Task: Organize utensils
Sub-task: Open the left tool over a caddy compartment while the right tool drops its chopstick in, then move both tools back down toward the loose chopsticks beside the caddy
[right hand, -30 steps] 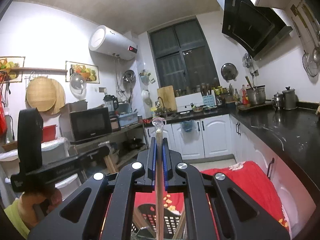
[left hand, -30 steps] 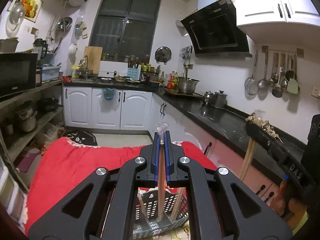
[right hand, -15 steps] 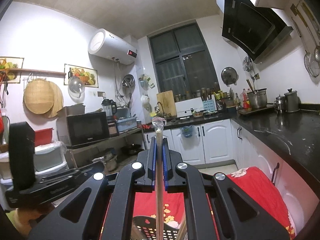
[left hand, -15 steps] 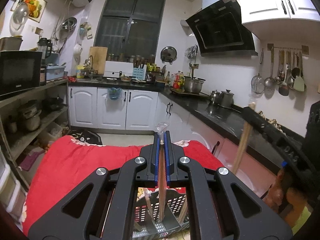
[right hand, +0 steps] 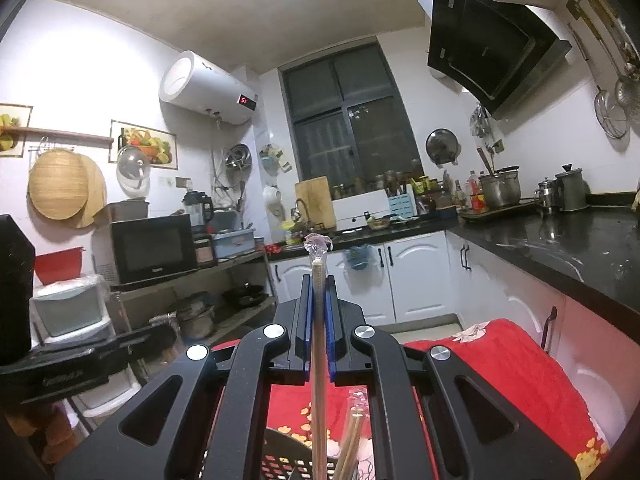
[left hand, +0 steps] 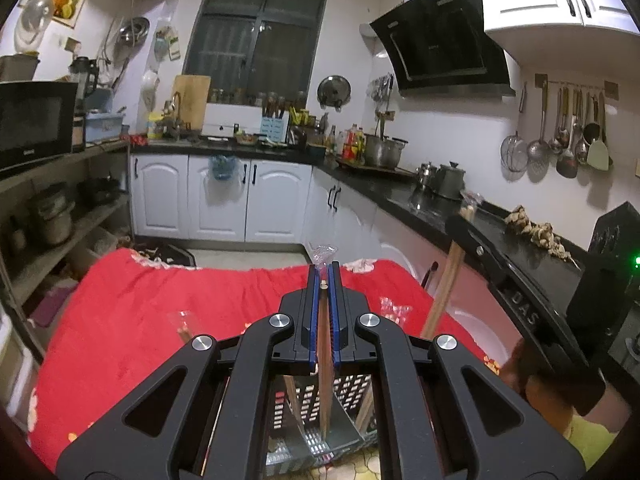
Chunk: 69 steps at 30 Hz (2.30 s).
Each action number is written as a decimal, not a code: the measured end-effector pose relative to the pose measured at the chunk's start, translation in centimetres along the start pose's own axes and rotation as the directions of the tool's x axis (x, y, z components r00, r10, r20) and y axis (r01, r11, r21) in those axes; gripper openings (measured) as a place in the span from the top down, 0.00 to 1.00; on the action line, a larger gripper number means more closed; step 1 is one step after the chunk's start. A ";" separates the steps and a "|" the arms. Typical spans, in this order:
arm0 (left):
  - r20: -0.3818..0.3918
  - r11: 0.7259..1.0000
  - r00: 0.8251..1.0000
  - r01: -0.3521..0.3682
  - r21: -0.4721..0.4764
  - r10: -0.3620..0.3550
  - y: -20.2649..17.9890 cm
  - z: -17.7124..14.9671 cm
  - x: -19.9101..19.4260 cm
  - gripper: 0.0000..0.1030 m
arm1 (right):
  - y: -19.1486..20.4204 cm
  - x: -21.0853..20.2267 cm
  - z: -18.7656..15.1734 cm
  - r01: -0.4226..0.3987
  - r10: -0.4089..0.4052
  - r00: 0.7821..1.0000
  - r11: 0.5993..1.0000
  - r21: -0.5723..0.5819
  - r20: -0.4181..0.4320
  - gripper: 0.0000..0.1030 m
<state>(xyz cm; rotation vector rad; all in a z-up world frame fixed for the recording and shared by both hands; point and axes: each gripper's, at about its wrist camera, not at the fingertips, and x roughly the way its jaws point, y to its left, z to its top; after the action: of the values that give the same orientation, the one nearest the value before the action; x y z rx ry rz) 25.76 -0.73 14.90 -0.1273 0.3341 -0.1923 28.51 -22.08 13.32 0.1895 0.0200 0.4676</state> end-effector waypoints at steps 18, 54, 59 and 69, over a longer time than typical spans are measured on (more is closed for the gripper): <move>0.007 0.999 1.000 0.010 -0.047 -0.010 1.3 -2.2 -2.3 0.20 | -1.1 -4.4 -1.8 0.067 -0.064 0.986 0.998 0.014 -0.156 0.46; -0.089 0.996 0.995 -0.052 -0.075 0.046 2.0 -9.0 -7.8 0.10 | 0.8 -11.3 -6.0 0.062 -0.081 0.913 0.996 -0.059 -0.400 0.21; -0.108 0.995 0.993 -0.056 -0.083 0.047 2.1 -9.9 -8.1 0.10 | 0.6 -11.3 -6.5 0.061 -0.081 0.904 0.996 -0.062 -0.420 0.21; -0.202 0.997 0.979 -0.047 -0.061 0.034 2.1 -13.1 -7.3 0.10 | 0.2 -11.8 -8.6 0.070 -0.087 0.877 0.996 -0.054 -0.473 0.21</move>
<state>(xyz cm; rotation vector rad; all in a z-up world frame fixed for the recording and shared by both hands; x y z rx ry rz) 14.89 1.60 4.64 -0.1665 0.5447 -0.1544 17.29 -25.67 4.65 0.0335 0.5019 0.4236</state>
